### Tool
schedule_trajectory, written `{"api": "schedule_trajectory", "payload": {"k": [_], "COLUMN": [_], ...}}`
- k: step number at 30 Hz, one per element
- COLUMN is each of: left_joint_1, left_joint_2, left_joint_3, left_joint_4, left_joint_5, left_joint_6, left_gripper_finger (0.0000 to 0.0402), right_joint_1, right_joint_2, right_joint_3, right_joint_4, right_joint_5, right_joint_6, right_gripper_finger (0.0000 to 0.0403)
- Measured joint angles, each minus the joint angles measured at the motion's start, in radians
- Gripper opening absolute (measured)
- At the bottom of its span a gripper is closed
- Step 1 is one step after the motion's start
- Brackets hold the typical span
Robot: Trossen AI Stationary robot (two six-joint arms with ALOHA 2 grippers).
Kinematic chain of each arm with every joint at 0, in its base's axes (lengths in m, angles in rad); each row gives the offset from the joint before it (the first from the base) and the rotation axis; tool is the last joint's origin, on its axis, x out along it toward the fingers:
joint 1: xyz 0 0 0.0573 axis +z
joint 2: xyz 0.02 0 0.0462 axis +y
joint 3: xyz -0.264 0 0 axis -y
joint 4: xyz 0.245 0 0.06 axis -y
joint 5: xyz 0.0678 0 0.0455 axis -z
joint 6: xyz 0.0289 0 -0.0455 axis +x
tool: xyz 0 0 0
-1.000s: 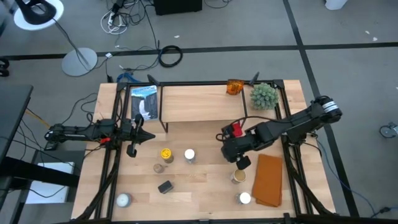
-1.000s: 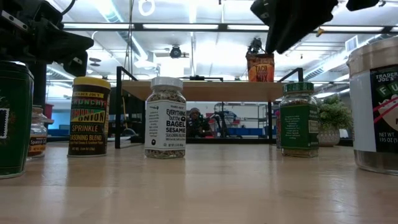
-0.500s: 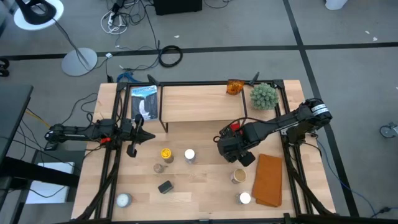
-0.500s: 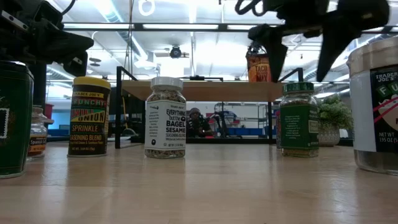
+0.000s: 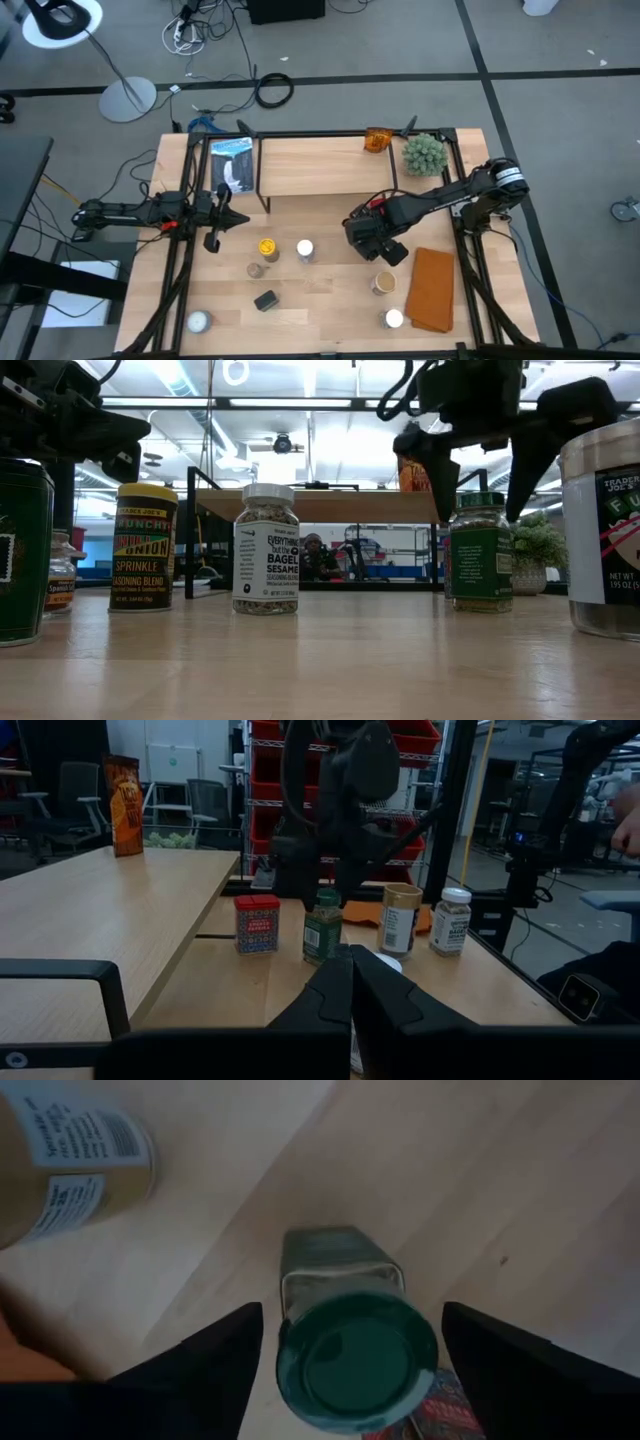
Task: Shelf spices
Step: Put the green seasoning bottle on the shelf
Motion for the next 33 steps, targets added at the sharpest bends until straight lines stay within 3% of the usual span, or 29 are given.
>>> {"api": "schedule_trajectory", "payload": {"k": [5,11,22,33], "left_joint_1": [0.0,0.0,0.0,0.0], "left_joint_2": [0.0,0.0,0.0,0.0], "left_joint_3": [0.0,0.0,0.0,0.0], "left_joint_4": [0.002,0.002,0.0,-0.001], "left_joint_5": [0.0,0.0,0.0,0.0], "left_joint_6": [0.0,0.0,0.0,0.0], "left_gripper_finger": [0.0007,0.0007,0.0007,0.0007], "right_joint_1": [-0.003,-0.003,-0.003,-0.016], "right_joint_2": [-0.001,-0.001,-0.002,-0.005], "right_joint_3": [0.0,0.0,0.013,0.173], "right_joint_4": [0.023,0.012,-0.021,-0.153], "right_joint_5": [-0.027,-0.03,-0.027,-0.022], "right_joint_6": [0.0,0.0,0.008,0.031], "right_gripper_finger": [0.0276,0.0204,0.0211,0.021]}}
